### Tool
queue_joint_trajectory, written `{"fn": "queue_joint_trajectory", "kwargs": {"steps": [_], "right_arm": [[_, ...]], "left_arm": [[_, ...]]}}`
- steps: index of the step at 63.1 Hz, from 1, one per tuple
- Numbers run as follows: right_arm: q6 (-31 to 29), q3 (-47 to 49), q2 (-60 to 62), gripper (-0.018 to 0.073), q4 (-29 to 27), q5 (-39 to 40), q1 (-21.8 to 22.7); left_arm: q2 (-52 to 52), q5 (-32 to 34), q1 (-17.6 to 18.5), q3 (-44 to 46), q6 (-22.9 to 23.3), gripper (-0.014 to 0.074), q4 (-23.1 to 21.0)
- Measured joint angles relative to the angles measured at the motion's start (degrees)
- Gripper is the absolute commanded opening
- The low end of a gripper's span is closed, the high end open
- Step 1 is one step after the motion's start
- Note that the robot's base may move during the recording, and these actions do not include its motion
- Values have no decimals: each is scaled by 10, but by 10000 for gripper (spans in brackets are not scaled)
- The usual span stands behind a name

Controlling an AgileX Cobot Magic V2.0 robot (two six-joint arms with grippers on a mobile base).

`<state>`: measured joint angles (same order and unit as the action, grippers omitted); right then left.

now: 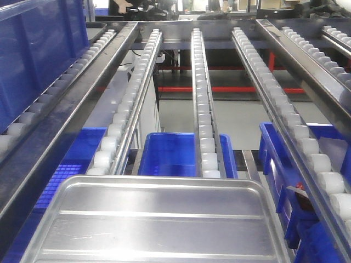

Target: Grab silver tray and stack on right shelf

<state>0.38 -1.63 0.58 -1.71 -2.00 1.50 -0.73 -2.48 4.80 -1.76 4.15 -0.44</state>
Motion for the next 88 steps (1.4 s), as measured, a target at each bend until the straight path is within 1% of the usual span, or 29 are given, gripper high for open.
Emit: {"fn": "queue_joint_trajectory", "kwargs": {"steps": [47,60,65,69,73,78,83,88], "right_arm": [[0,0,0,57,0,4,0],[0,6,0,57,0,50,0],[1,32,0,57,0,50,0],[1,67,-1,57,0,48,-1],[5,109,-16,57,0,40,-3],[10,159,-51,57,0,25,-8],[13,202,-95,60,0,8,-21],[13,236,-139,60,0,-12,-36]], "left_arm": [[0,1,0,0,0,-93,0],[0,53,0,2,0,-93,-1],[1,25,0,36,0,-93,10],[16,-10,0,85,0,-93,26],[41,-49,0,139,0,-93,34],[86,-102,0,216,0,-93,33],[146,-160,0,277,0,-92,17],[202,-203,0,322,0,-89,1]]}}
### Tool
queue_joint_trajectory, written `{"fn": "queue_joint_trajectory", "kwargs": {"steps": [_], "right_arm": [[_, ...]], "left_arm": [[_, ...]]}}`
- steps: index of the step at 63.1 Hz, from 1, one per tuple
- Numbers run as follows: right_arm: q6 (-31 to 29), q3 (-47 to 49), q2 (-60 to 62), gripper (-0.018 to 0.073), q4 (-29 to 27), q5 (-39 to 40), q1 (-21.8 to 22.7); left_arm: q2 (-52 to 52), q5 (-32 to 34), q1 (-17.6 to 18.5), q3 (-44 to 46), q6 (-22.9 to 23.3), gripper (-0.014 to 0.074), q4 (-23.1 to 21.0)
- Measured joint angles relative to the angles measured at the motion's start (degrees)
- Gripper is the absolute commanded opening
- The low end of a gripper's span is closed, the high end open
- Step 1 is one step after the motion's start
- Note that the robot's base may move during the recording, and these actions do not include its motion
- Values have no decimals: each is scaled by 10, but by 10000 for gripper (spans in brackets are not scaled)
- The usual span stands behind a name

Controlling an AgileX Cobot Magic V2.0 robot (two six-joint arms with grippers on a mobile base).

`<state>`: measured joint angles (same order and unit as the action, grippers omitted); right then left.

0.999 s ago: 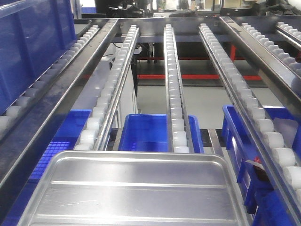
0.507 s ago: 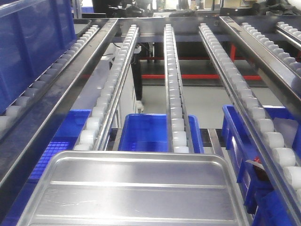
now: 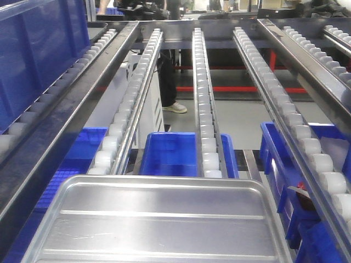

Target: Grab silver tray and stack on right shelf

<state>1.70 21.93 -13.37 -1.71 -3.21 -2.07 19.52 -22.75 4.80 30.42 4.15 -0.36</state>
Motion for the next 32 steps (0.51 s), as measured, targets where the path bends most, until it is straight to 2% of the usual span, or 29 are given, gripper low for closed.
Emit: {"fn": "queue_joint_trajectory", "kwargs": {"steps": [7,10,15,22,26,32], "right_arm": [[1,34,-59,62,0,-38,-26],[1,46,-83,78,0,-54,-41],[1,61,-118,158,0,-83,-69],[1,78,-152,343,0,-109,-119],[1,85,-170,428,0,-115,-148],[1,95,-199,499,-1,-127,-193]], "left_arm": [[71,-27,0,37,0,-85,-21],[98,-31,1,46,0,-53,-34],[129,-34,8,56,-1,109,-49],[161,-44,38,62,-4,357,-67],[174,-54,63,64,-5,375,-74],[194,-68,107,64,-11,353,-76]]}}
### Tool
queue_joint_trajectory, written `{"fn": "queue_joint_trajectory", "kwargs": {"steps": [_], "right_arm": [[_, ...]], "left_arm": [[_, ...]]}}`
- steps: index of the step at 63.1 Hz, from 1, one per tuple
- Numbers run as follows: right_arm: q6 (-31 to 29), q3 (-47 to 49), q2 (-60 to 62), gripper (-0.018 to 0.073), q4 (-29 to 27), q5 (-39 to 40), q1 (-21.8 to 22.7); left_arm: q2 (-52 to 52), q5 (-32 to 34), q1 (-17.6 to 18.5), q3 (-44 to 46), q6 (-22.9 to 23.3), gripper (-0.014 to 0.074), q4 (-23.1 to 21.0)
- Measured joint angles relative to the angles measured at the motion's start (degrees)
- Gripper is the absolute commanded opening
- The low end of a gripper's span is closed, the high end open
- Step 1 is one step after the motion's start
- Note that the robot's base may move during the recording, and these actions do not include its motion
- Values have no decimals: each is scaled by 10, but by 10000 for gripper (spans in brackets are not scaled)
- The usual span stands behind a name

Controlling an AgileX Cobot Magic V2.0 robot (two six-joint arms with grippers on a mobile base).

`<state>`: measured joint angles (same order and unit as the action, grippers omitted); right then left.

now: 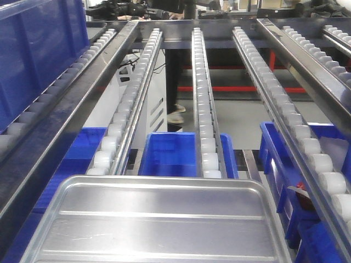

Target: Grab silver tray and stack on right shelf

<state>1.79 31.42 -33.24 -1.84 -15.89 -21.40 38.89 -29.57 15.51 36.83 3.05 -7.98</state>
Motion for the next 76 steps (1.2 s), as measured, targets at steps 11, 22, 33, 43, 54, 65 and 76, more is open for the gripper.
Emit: {"fn": "queue_joint_trajectory", "kwargs": {"steps": [11,22,33,43,54,65,76], "right_arm": [[0,28,-75,522,-32,-53,-74],[0,41,-146,521,-74,-73,-112],[0,43,-193,521,-95,-74,-118],[0,43,-217,521,-111,-77,-118],[1,43,-228,521,-120,-118,-118],[33,44,-262,521,-121,-158,-101],[48,44,-323,521,-121,-180,-71]], "left_arm": [[36,-30,109,6,-17,347,-8],[89,-43,242,36,-19,347,-43],[157,-4,334,46,-20,332,-50],[214,7,347,46,-18,332,-58],[256,-10,320,47,31,323,-57],[295,-59,297,53,102,316,-29],[364,-144,296,107,183,316,35]]}}
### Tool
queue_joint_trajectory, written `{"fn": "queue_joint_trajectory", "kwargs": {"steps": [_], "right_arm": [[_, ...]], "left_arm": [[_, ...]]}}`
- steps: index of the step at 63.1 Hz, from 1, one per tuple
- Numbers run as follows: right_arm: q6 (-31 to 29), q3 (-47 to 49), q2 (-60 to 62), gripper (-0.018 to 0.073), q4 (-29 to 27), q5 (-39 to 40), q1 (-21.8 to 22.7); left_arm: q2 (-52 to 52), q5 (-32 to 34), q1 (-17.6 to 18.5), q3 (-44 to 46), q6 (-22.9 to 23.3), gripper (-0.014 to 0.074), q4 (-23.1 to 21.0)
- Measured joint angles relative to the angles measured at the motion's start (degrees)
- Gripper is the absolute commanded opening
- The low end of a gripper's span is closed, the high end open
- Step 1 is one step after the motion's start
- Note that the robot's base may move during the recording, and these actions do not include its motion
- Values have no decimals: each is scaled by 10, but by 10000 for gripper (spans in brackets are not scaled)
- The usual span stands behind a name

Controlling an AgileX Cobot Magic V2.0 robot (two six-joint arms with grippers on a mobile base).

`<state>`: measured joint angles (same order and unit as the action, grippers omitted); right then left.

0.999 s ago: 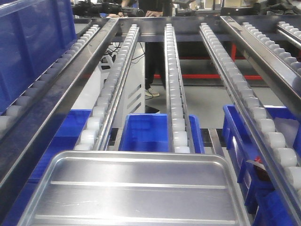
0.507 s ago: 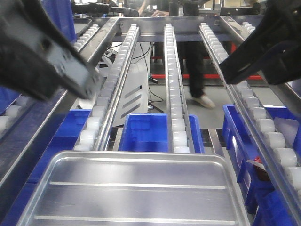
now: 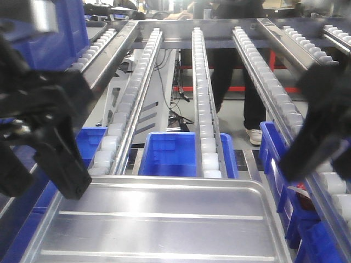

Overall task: Grab silver tray and stack on right shelf
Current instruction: 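Lower both grippers toward the side rims of the silver tray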

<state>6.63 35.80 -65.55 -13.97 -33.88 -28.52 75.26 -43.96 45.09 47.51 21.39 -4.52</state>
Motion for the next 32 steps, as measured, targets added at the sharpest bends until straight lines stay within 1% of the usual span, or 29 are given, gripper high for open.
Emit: {"fn": "queue_joint_trajectory", "kwargs": {"steps": [8,15,26,32], "right_arm": [[14,0,-44,521,0,1,4],[26,1,-86,521,2,6,4],[62,3,-131,521,4,36,4],[74,4,-142,521,4,51,4]], "left_arm": [[40,-33,0,35,58,316,45],[64,-33,0,44,94,316,64],[86,-32,0,46,115,316,71],[93,-31,0,46,137,316,87]]}}
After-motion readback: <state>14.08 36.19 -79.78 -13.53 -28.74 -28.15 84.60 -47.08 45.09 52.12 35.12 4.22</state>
